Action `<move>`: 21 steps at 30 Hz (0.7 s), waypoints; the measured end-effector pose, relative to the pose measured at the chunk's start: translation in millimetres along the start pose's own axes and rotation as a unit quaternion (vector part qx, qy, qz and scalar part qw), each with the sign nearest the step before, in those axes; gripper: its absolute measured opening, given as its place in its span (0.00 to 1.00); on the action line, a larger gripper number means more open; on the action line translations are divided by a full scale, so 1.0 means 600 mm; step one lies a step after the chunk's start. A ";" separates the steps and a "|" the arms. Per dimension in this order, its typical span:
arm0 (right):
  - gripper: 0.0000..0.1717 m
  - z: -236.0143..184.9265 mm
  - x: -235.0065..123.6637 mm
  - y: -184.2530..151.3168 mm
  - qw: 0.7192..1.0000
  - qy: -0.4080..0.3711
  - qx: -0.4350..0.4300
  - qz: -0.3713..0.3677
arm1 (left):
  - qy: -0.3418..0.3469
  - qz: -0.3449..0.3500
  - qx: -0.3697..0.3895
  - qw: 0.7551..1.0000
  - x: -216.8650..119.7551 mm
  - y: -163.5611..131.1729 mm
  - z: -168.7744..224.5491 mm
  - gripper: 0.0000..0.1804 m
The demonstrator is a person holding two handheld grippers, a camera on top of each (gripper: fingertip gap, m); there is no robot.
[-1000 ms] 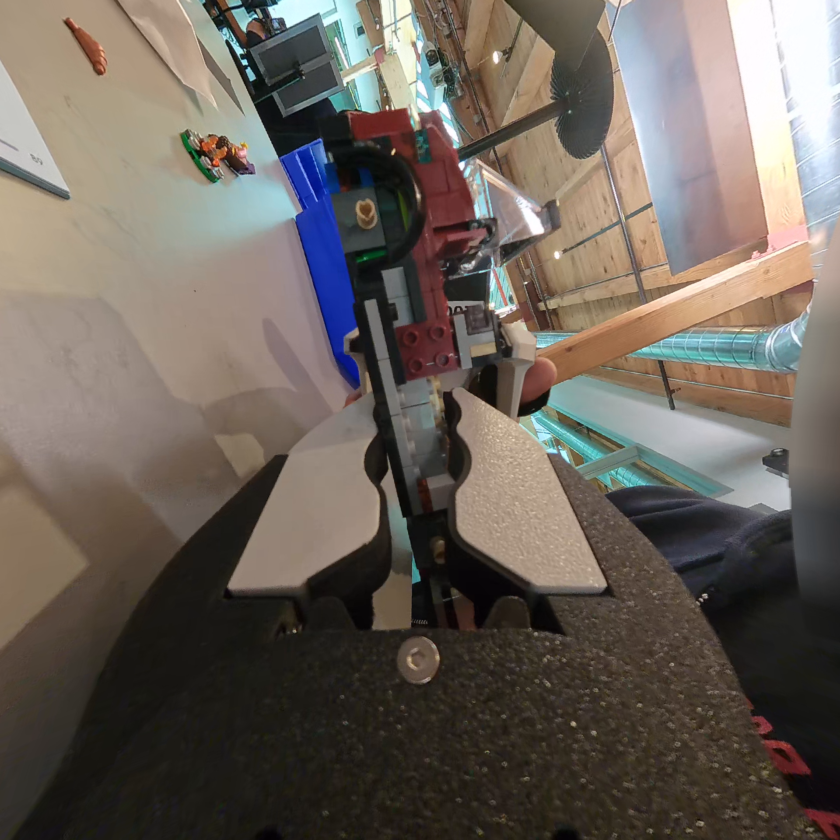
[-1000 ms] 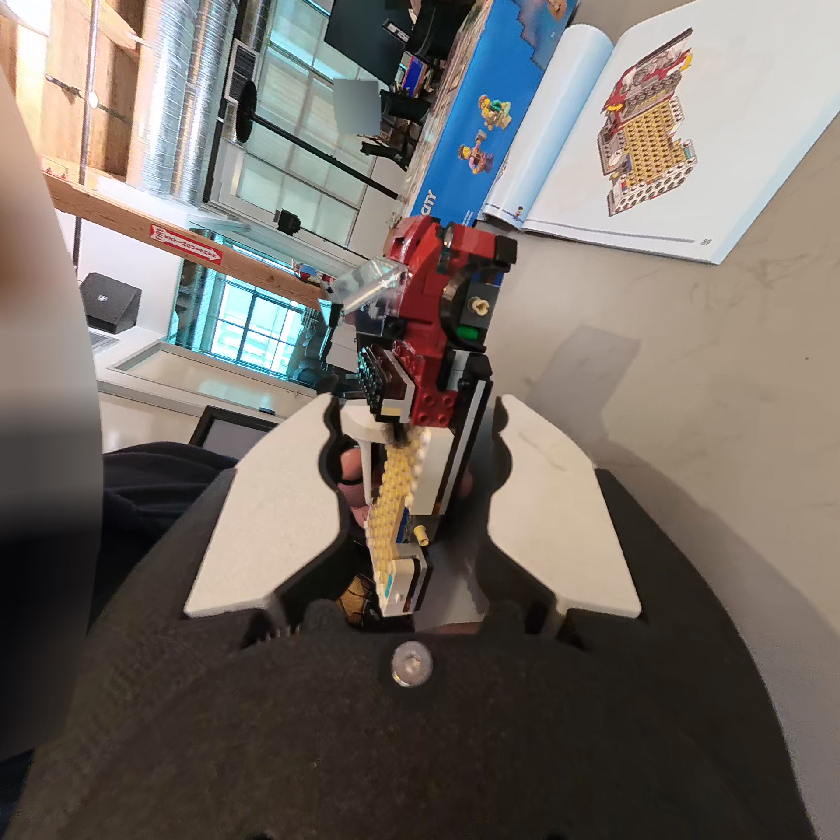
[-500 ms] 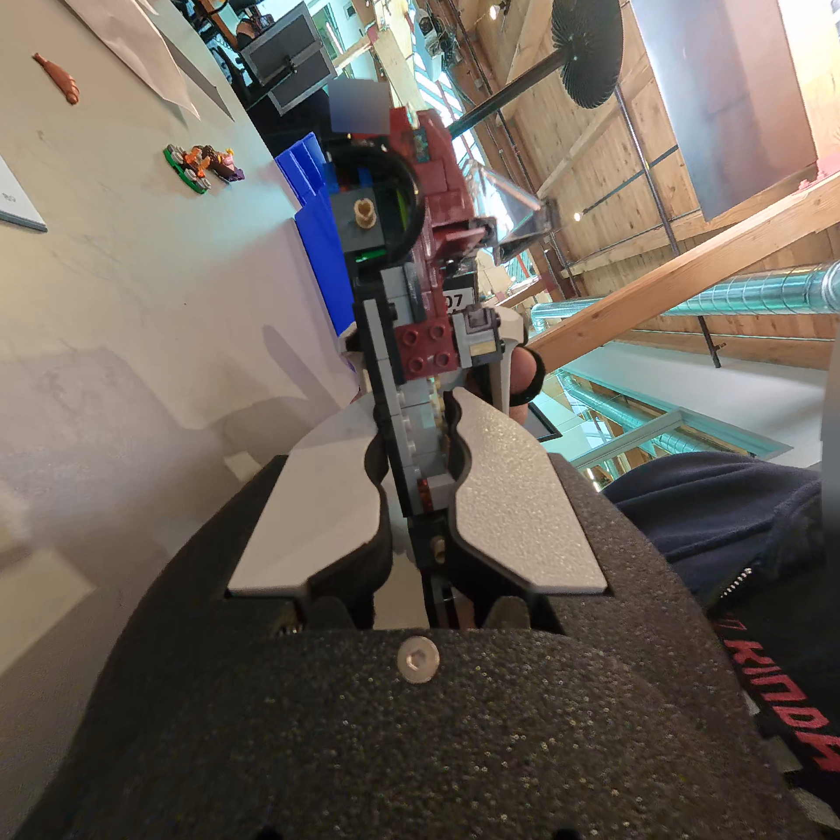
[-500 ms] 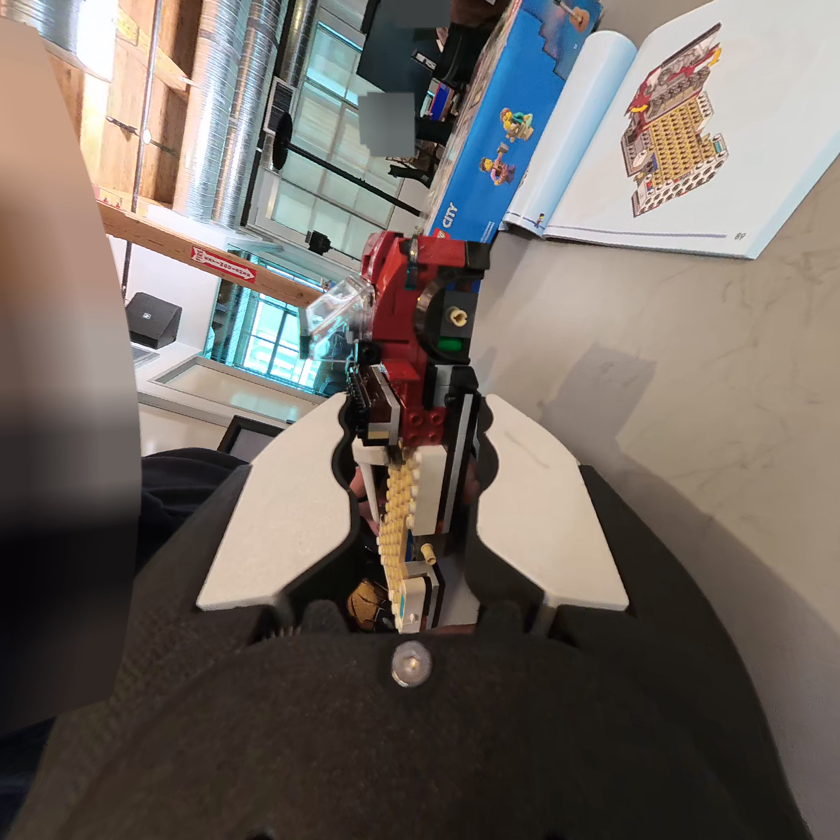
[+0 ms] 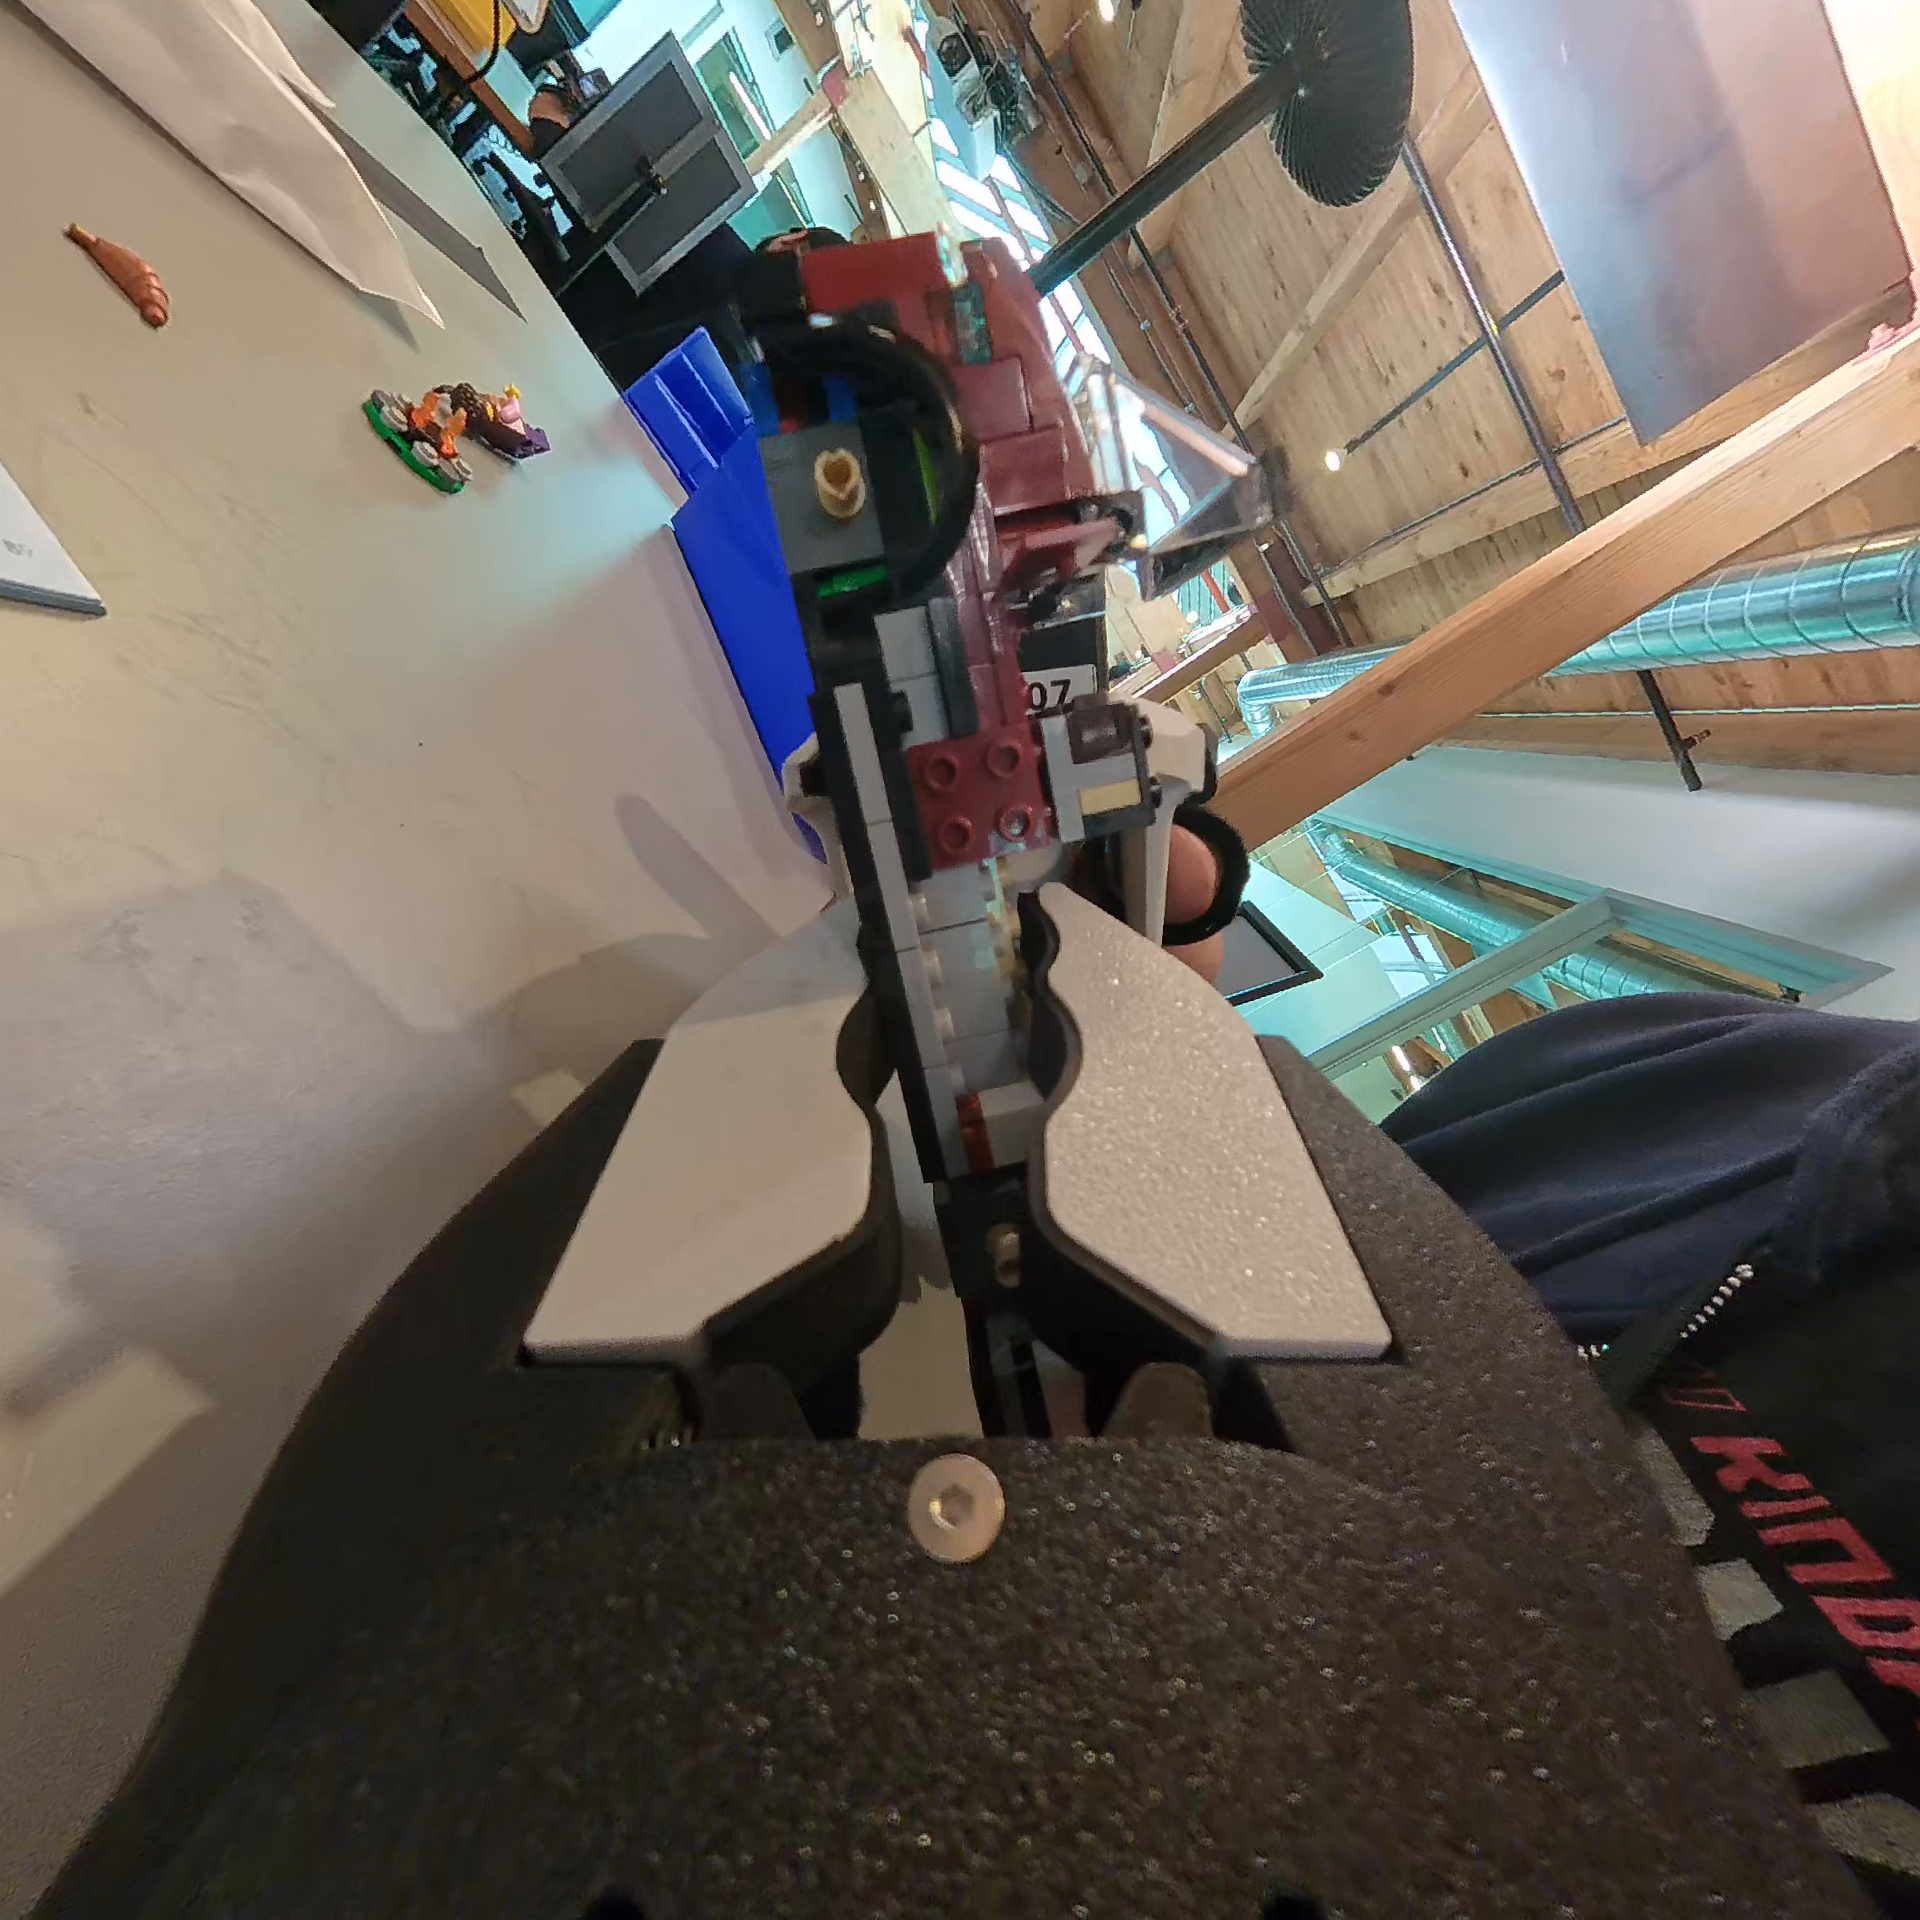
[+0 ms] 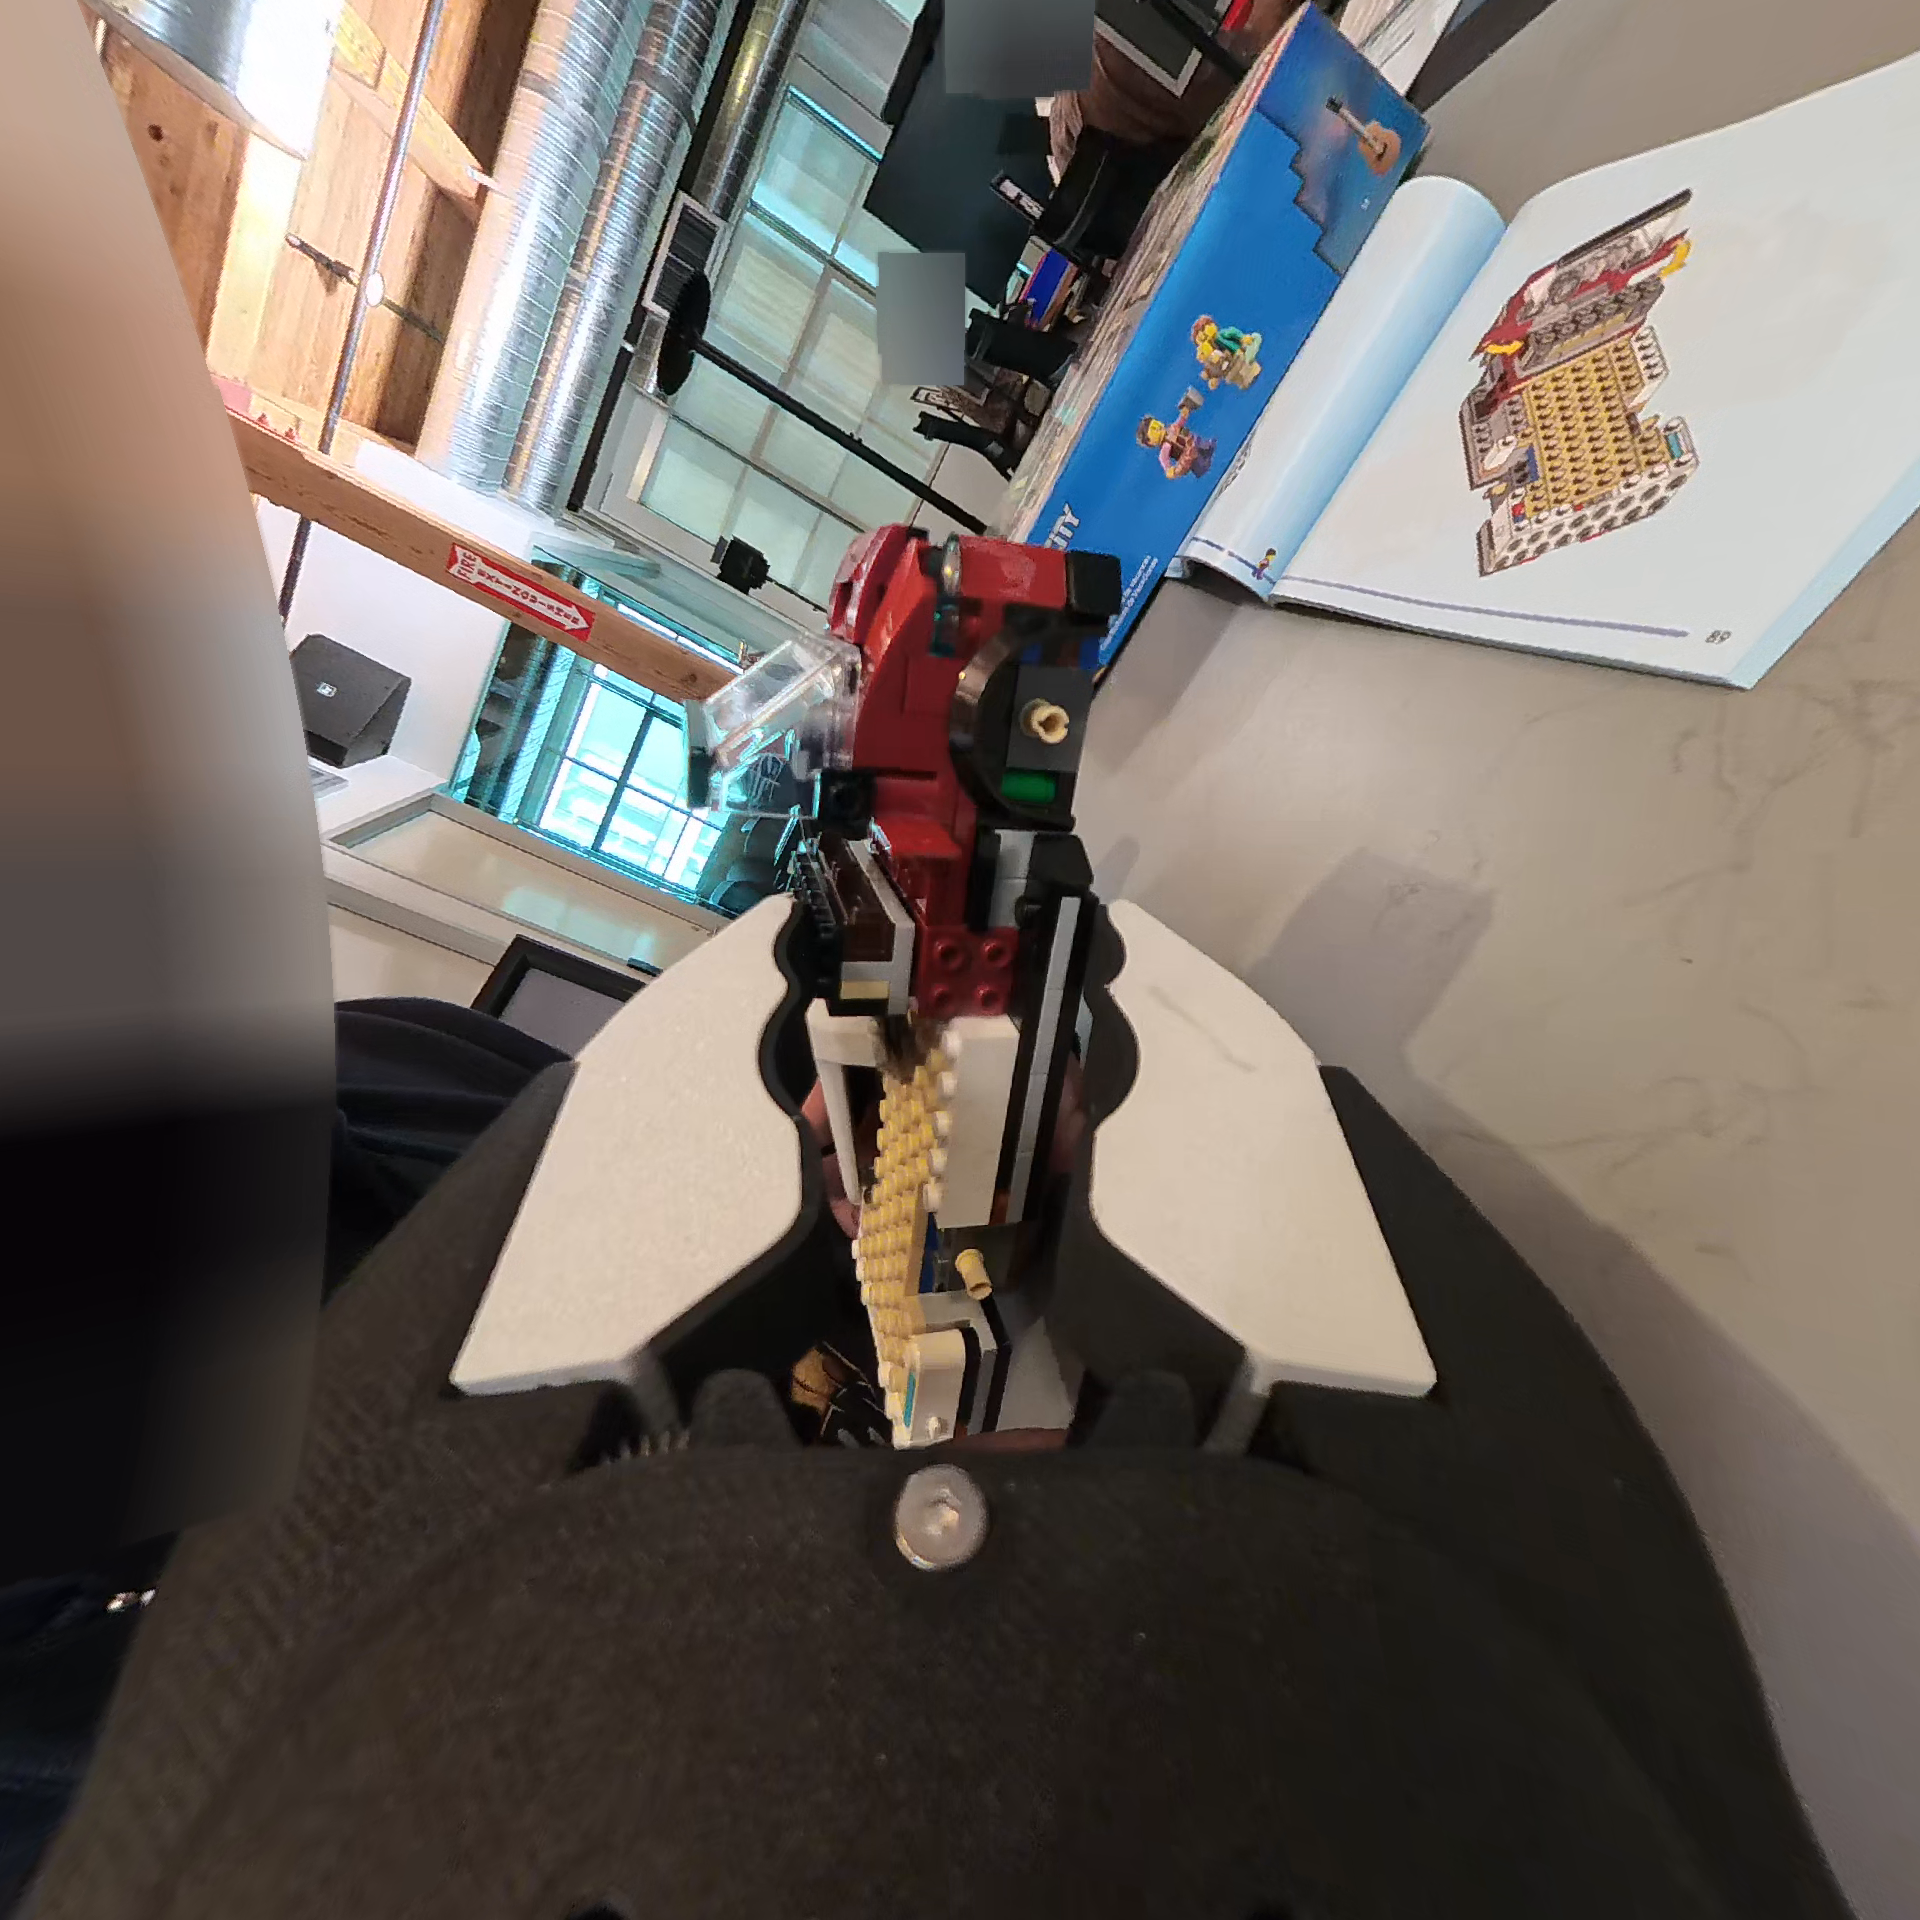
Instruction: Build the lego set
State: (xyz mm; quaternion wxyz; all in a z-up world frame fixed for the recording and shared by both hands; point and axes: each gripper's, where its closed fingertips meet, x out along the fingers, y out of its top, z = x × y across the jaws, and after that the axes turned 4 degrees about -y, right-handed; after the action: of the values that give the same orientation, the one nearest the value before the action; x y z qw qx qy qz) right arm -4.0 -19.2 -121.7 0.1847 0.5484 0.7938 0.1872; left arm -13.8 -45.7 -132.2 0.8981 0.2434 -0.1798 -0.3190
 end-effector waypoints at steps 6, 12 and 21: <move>0.29 -0.007 -0.002 -0.001 1.000 0.000 -0.018 0.007 | -0.011 -0.006 0.013 1.000 0.000 -0.001 0.005 0.12; 0.29 -0.005 -0.003 -0.002 0.999 -0.016 -0.038 0.013 | -0.034 -0.033 -0.001 0.999 -0.001 -0.007 0.009 0.17; 0.28 -0.006 -0.003 -0.005 0.998 -0.021 -0.061 0.011 | -0.041 -0.039 0.008 0.998 -0.004 -0.004 0.010 0.25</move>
State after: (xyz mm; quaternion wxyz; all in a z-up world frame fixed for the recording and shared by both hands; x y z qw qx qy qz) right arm -7.7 -22.3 -119.8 0.2321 0.5487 0.7706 0.2261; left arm -19.6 -47.6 -129.0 0.8750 0.2442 -0.2096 -0.3616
